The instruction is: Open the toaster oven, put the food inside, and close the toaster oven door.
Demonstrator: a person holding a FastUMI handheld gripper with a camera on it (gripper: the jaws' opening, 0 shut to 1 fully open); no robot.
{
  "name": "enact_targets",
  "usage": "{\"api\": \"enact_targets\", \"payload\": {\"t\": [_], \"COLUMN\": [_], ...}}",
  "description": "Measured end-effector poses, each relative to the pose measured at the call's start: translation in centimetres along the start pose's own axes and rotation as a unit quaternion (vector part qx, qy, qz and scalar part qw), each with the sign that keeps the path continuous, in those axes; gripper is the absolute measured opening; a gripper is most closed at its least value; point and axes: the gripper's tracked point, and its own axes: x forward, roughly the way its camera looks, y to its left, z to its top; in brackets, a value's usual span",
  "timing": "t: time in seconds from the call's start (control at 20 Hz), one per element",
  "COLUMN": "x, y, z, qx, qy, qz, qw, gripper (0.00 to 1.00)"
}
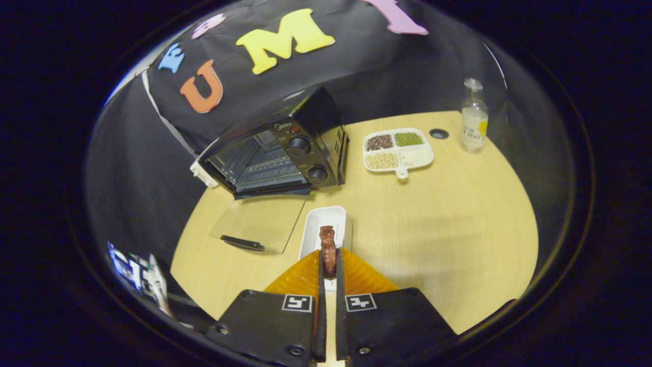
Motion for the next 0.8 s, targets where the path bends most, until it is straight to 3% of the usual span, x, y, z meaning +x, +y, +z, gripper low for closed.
{"api": "enact_targets", "payload": {"t": [0.15,0.3,0.55,0.8], "x": [-2.7,-4.9,-6.2,-3.3], "y": [3.5,8.0,14.3,19.1], "z": [1.2,2.7,4.5,5.4], "qx": [-0.078,-0.135,-0.185,-0.204], "qy": [-0.043,-0.097,-0.182,-0.258], "qz": [-0.036,-0.034,-0.045,-0.07], "qw": [0.995,0.985,0.965,0.942], "gripper": [0.1,0.1,0.1,0.1]}}
